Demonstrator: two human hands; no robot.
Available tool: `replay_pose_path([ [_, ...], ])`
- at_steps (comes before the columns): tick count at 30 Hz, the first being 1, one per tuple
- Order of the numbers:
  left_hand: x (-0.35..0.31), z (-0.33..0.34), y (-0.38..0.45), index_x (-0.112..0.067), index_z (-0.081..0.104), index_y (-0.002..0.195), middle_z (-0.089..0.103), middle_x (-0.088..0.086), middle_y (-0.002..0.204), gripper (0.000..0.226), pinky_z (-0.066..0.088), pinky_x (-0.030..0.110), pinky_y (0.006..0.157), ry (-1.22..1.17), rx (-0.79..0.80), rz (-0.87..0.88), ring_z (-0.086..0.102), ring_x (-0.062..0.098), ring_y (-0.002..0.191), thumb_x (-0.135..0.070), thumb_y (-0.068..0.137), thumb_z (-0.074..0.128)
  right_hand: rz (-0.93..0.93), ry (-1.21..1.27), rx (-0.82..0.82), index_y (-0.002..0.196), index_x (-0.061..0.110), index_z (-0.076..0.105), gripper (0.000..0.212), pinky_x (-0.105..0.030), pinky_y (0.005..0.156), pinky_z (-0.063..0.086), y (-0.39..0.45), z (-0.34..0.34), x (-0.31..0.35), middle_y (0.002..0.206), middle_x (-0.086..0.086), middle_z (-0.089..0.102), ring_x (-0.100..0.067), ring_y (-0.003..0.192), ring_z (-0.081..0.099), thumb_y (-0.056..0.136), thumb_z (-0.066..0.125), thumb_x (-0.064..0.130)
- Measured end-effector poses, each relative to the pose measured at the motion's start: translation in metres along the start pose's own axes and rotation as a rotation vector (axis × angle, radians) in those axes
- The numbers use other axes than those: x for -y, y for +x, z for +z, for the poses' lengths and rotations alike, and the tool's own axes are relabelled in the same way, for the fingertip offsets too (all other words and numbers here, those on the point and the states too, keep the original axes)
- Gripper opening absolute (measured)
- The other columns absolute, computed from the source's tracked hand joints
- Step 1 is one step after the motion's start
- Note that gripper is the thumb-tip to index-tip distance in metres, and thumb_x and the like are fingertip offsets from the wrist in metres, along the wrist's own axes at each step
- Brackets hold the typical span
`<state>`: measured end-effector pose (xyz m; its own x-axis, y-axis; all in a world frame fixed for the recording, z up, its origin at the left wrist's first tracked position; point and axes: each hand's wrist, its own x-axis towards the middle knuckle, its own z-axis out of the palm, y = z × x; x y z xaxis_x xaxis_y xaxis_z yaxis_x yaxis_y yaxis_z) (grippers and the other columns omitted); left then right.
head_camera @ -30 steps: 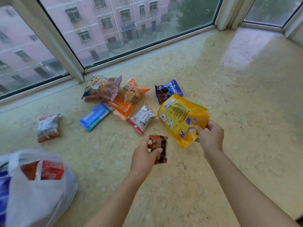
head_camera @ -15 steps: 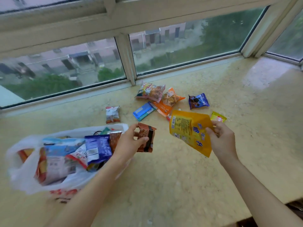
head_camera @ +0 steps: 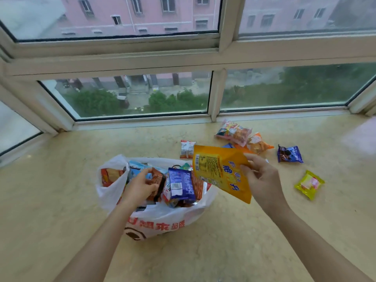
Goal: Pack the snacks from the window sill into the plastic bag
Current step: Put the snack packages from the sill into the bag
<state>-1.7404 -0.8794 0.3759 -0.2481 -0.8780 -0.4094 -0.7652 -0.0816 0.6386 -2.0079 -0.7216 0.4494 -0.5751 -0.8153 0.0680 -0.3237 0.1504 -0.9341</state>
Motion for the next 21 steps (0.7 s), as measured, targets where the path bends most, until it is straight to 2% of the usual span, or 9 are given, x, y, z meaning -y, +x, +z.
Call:
replay_pose_path([
  [3, 0.03, -0.015, 0.01, -0.029, 0.056, 0.129, 0.068, 0.008, 0.11, 0.043, 0.045, 0.029, 0.055, 0.35, -0.189, 0.165, 0.065, 0.023, 0.079, -0.022, 0.088, 0.065, -0.034, -0.017, 0.045, 0.092, 0.055, 0.063, 0.055, -0.043, 0.079, 0.057, 0.004, 0.034, 0.007, 0.096, 0.008, 0.07, -0.015, 0.091, 0.068, 0.091, 0.057, 0.0],
  [5, 0.052, -0.022, 0.015, -0.025, 0.069, 0.112, 0.07, 0.005, 0.109, 0.037, 0.051, 0.029, 0.055, 0.531, -0.274, 0.373, 0.069, 0.024, 0.085, -0.012, 0.078, 0.076, -0.026, -0.001, 0.072, 0.093, 0.05, 0.064, 0.051, -0.044, 0.077, 0.058, 0.006, 0.055, 0.01, 0.089, 0.015, 0.071, -0.012, 0.088, 0.069, 0.092, 0.056, -0.001],
  [7, 0.075, -0.024, 0.018, -0.021, 0.075, 0.098, 0.072, 0.002, 0.106, 0.045, 0.058, 0.028, 0.06, 0.677, -0.278, 0.524, 0.07, 0.022, 0.091, -0.003, 0.058, 0.088, -0.036, 0.013, 0.104, 0.096, 0.041, 0.064, 0.044, -0.043, 0.075, 0.058, 0.007, 0.075, 0.014, 0.089, 0.023, 0.07, -0.008, 0.086, 0.068, 0.091, 0.055, -0.002],
  [9, 0.095, -0.021, 0.019, -0.019, 0.078, 0.087, 0.072, 0.008, 0.11, 0.051, 0.06, 0.032, 0.068, 0.784, -0.226, 0.6, 0.07, 0.025, 0.097, -0.001, 0.041, 0.094, -0.037, 0.025, 0.126, 0.101, 0.032, 0.067, 0.037, -0.044, 0.074, 0.058, 0.009, 0.093, 0.014, 0.088, 0.016, 0.071, -0.01, 0.085, 0.069, 0.091, 0.055, -0.002],
  [11, 0.11, -0.015, 0.015, -0.02, 0.078, 0.079, 0.07, 0.011, 0.114, 0.054, 0.061, 0.037, 0.07, 0.849, -0.129, 0.577, 0.069, 0.029, 0.099, -0.004, 0.032, 0.096, -0.019, 0.019, 0.131, 0.106, 0.021, 0.068, 0.029, -0.046, 0.075, 0.057, 0.012, 0.11, 0.007, 0.093, 0.007, 0.073, -0.012, 0.086, 0.07, 0.091, 0.055, -0.001],
  [13, 0.119, -0.012, 0.009, -0.018, 0.078, 0.085, 0.068, 0.014, 0.117, 0.056, 0.06, 0.041, 0.074, 0.855, -0.108, 0.561, 0.068, 0.032, 0.103, -0.003, 0.034, 0.094, -0.015, -0.008, 0.147, 0.112, 0.017, 0.067, 0.027, -0.042, 0.079, 0.057, 0.013, 0.124, 0.001, 0.098, 0.002, 0.072, -0.012, 0.09, 0.069, 0.092, 0.056, 0.002],
  [16, 0.122, -0.021, 0.007, -0.015, 0.074, 0.103, 0.065, 0.009, 0.124, 0.059, 0.054, 0.039, 0.084, 0.787, -0.26, 0.642, 0.062, 0.028, 0.113, -0.003, 0.048, 0.09, -0.128, -0.082, 0.16, 0.108, 0.017, 0.068, 0.028, -0.024, 0.076, 0.054, 0.013, 0.141, 0.002, 0.095, 0.005, 0.072, -0.005, 0.087, 0.067, 0.091, 0.056, 0.0],
  [18, 0.119, -0.03, 0.009, -0.015, 0.069, 0.116, 0.059, 0.006, 0.134, 0.062, 0.045, 0.041, 0.091, 0.784, -0.389, 0.663, 0.053, 0.025, 0.125, 0.0, 0.057, 0.084, -0.318, -0.137, 0.133, 0.103, 0.013, 0.069, 0.025, -0.013, 0.072, 0.049, 0.013, 0.15, 0.008, 0.093, 0.004, 0.071, 0.003, 0.08, 0.063, 0.089, 0.054, -0.002],
  [21, 0.109, -0.04, 0.016, -0.018, 0.054, 0.136, 0.04, 0.007, 0.151, 0.072, 0.036, 0.047, 0.101, 0.813, -0.467, 0.535, 0.036, 0.027, 0.139, -0.004, 0.069, 0.076, -0.724, -0.305, 0.223, 0.1, 0.01, 0.07, 0.03, -0.023, 0.075, 0.052, 0.012, 0.162, 0.003, 0.107, -0.002, 0.07, -0.013, 0.092, 0.067, 0.088, 0.045, 0.002],
])
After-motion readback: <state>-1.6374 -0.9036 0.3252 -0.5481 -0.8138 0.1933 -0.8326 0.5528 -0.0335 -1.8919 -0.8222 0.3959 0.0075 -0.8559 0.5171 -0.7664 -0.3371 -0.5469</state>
